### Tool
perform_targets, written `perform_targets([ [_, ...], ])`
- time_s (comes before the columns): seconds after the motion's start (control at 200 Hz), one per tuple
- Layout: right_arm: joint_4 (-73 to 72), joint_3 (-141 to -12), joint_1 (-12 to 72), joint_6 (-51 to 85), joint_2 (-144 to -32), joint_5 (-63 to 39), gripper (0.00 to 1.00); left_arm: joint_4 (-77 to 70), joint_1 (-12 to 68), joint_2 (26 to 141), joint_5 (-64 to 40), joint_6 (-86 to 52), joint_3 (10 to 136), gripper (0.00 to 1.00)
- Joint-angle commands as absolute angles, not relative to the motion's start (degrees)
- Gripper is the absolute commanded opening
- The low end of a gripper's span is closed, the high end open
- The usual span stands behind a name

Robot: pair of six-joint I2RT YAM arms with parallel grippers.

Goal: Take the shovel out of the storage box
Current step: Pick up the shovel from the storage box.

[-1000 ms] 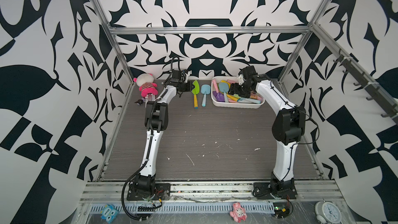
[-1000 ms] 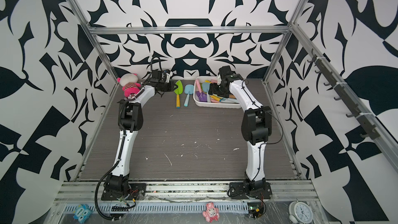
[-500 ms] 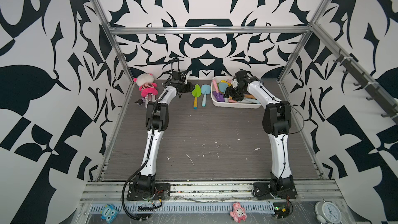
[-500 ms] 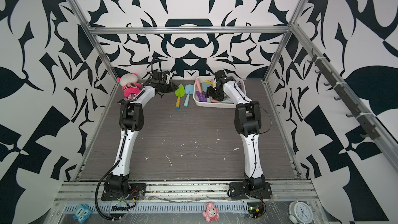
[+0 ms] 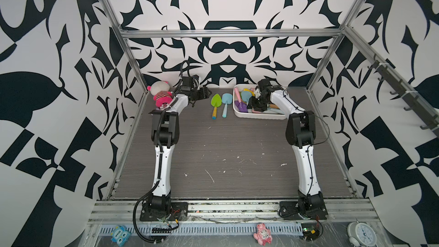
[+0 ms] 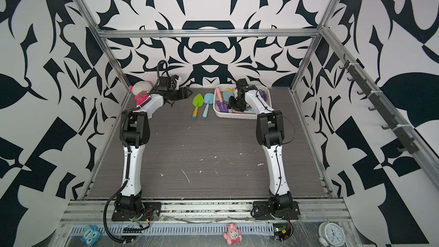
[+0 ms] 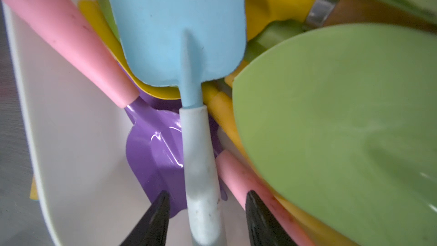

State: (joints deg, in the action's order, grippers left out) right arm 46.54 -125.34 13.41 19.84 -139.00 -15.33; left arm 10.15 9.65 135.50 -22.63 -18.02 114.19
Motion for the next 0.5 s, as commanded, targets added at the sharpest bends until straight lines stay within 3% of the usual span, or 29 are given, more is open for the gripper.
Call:
perform_targets([
  [0.0, 49.1, -128.4, 14.1, 17.1, -139.2, -12.8, 0.54, 5.0, 9.5, 126.2, -21.5, -19.7, 110.1, 0.76],
  [0.26, 49.9, -129.7, 14.6, 13.7, -140.7, -11.1, 0.42, 3.6, 9.5, 110.5, -19.0, -20.2, 97.8, 0.77],
  [0.495, 50.2, -128.6, 14.8, 11.2, -139.4, -9.9, 0.22, 5.6, 9.6, 100.2, -18.4, -20.1, 92.0, 0.77],
])
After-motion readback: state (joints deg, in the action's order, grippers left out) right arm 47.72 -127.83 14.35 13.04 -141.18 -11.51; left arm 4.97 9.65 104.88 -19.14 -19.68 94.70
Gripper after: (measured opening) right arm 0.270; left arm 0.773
